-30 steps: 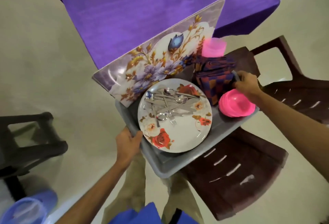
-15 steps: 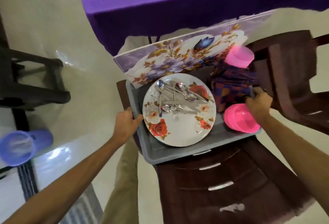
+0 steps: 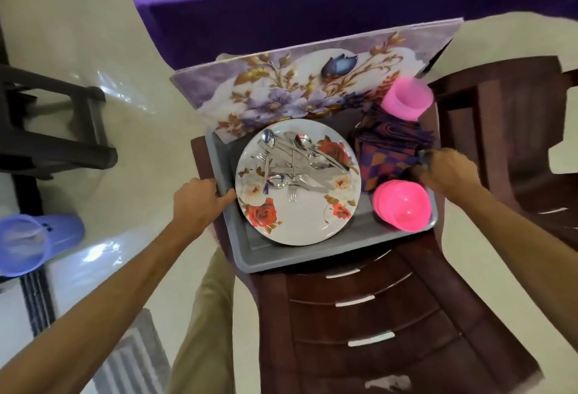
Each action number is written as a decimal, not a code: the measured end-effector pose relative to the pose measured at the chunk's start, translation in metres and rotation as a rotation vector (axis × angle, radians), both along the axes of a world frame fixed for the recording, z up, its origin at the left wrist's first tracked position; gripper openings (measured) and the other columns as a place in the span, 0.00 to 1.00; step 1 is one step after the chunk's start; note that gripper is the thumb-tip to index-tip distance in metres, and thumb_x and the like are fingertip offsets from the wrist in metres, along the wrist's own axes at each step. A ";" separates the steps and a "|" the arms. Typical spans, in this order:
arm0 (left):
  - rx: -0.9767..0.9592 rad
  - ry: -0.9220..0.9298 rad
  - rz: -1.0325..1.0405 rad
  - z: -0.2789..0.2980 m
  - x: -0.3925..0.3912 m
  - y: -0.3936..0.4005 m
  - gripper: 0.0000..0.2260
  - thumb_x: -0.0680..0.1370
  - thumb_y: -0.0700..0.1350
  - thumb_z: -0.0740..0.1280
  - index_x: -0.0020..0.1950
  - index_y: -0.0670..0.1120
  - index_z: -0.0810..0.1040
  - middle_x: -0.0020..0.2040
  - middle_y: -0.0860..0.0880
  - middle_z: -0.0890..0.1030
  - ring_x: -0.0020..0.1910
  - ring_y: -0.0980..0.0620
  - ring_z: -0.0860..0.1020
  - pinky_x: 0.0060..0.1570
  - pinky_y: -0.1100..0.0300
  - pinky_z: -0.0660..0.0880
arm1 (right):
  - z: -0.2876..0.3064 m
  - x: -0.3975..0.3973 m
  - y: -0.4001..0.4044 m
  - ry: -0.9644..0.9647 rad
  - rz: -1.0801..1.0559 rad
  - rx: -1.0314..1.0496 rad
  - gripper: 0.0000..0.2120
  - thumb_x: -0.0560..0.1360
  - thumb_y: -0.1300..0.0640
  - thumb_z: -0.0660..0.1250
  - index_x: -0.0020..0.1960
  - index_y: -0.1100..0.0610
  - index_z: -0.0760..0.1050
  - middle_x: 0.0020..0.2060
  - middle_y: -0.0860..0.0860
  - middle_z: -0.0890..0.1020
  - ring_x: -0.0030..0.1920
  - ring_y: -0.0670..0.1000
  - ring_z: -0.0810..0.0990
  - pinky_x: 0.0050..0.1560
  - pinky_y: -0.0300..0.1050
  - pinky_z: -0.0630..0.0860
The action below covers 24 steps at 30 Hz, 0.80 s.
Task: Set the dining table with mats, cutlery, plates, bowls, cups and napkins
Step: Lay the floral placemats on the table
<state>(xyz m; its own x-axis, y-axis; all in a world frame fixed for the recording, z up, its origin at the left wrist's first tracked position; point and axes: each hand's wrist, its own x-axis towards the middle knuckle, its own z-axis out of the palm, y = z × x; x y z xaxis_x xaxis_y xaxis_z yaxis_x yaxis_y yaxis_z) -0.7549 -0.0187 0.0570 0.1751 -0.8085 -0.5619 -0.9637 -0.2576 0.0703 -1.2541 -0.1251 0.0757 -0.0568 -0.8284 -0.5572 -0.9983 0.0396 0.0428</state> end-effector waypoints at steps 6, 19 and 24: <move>0.022 0.015 0.130 0.022 0.019 -0.029 0.29 0.76 0.75 0.58 0.40 0.49 0.77 0.36 0.50 0.81 0.38 0.46 0.82 0.41 0.50 0.83 | 0.025 0.019 -0.016 0.008 -0.237 0.161 0.25 0.76 0.41 0.62 0.66 0.56 0.75 0.62 0.63 0.80 0.59 0.67 0.80 0.58 0.59 0.78; -0.098 0.402 0.060 0.043 0.028 -0.113 0.18 0.85 0.50 0.66 0.71 0.41 0.78 0.64 0.38 0.82 0.61 0.35 0.80 0.55 0.54 0.73 | 0.116 0.052 -0.104 -0.886 -0.331 -0.411 0.01 0.80 0.55 0.71 0.51 0.51 0.81 0.51 0.54 0.86 0.51 0.49 0.85 0.53 0.49 0.82; -0.183 0.394 -0.003 0.032 0.037 -0.108 0.17 0.86 0.46 0.61 0.63 0.34 0.81 0.57 0.33 0.84 0.54 0.30 0.81 0.54 0.45 0.77 | 0.132 0.055 -0.113 -0.690 0.007 -0.411 0.03 0.80 0.60 0.69 0.53 0.59 0.80 0.44 0.52 0.84 0.43 0.53 0.82 0.42 0.48 0.77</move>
